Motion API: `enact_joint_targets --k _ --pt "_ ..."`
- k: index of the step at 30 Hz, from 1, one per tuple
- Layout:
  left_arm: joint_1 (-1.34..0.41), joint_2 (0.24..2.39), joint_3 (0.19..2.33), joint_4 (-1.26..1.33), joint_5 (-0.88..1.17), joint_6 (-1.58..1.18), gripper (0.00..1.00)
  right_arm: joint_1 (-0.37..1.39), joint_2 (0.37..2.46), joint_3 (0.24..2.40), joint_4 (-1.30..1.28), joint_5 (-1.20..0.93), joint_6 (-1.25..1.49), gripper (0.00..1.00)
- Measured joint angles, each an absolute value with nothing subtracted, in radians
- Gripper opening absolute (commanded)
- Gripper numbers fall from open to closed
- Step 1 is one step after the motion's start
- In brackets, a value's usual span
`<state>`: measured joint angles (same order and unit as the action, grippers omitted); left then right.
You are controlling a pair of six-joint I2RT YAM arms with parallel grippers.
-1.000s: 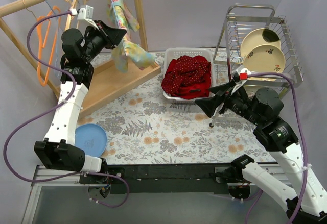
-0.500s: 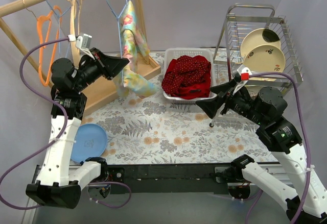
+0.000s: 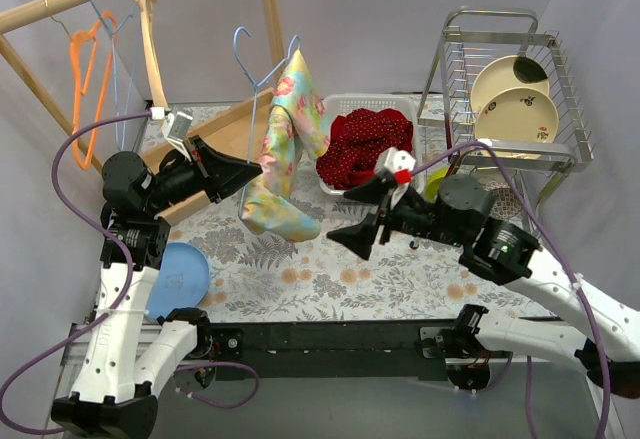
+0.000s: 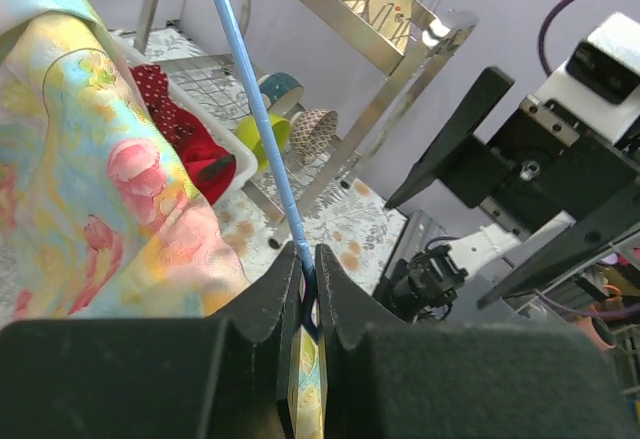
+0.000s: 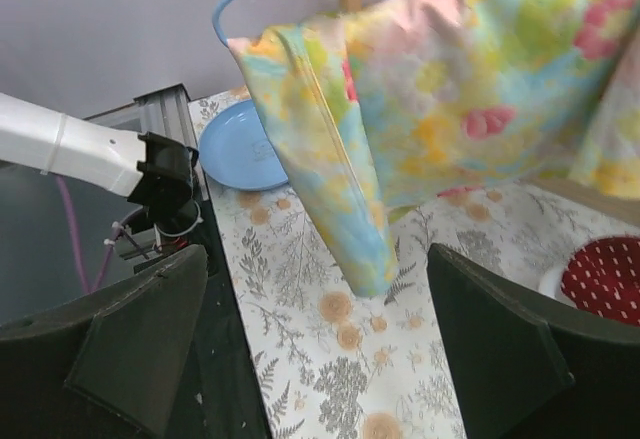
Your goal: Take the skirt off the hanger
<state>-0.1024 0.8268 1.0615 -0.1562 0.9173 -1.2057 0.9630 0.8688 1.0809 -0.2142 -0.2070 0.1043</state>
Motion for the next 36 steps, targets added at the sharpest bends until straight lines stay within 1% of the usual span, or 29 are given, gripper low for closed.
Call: enact_joint_targets --k 2,7,16,18,19,21,22,23,24,25,31,34,36 --pt "-0.102 0.807 1.049 -0.156 0.933 -1.228 0.00 1.079 0.917 1.077 -0.173 -0.133 0.067 0.98" --pt "-0.102 0.737 0.999 -0.152 0.952 -1.289 0.00 1.217 1.043 1.074 -0.090 -0.014 -0.008 0.98" --pt "-0.102 0.699 0.971 -0.168 0.979 -1.365 0.00 1.271 1.187 1.063 0.041 0.069 -0.049 0.98" --pt "-0.102 0.693 0.971 -0.172 0.980 -1.374 0.00 1.282 1.203 1.052 0.067 0.068 -0.049 0.93" --pt "-0.102 0.690 0.971 -0.173 0.980 -1.378 0.00 1.287 1.210 1.046 0.078 0.068 -0.049 0.90" --pt "-0.102 0.683 0.971 -0.173 0.980 -1.385 0.00 1.293 1.220 1.035 0.096 0.062 -0.049 0.61" --pt "-0.102 0.681 0.971 -0.173 0.980 -1.388 0.00 1.296 1.222 1.030 0.102 0.056 -0.051 0.45" --pt "-0.102 0.678 0.971 -0.173 0.980 -1.390 0.00 1.297 1.224 1.028 0.105 0.051 -0.054 0.21" --pt "-0.102 0.677 0.971 -0.173 0.980 -1.392 0.00 1.298 1.225 1.023 0.113 0.048 -0.052 0.10" --pt "-0.102 0.673 0.971 -0.173 0.979 -1.393 0.00 1.298 1.223 1.016 0.127 0.044 -0.045 0.02" --pt "-0.102 0.642 0.956 -0.212 0.965 -1.376 0.00 1.299 1.161 0.983 0.151 0.100 -0.036 0.01" --pt "-0.102 0.631 0.957 -0.257 0.941 -1.345 0.00 1.299 1.104 1.007 0.117 0.181 -0.035 0.01" --pt "-0.102 0.627 0.957 -0.291 0.919 -1.319 0.00 1.300 1.074 1.060 0.067 0.265 -0.039 0.01"
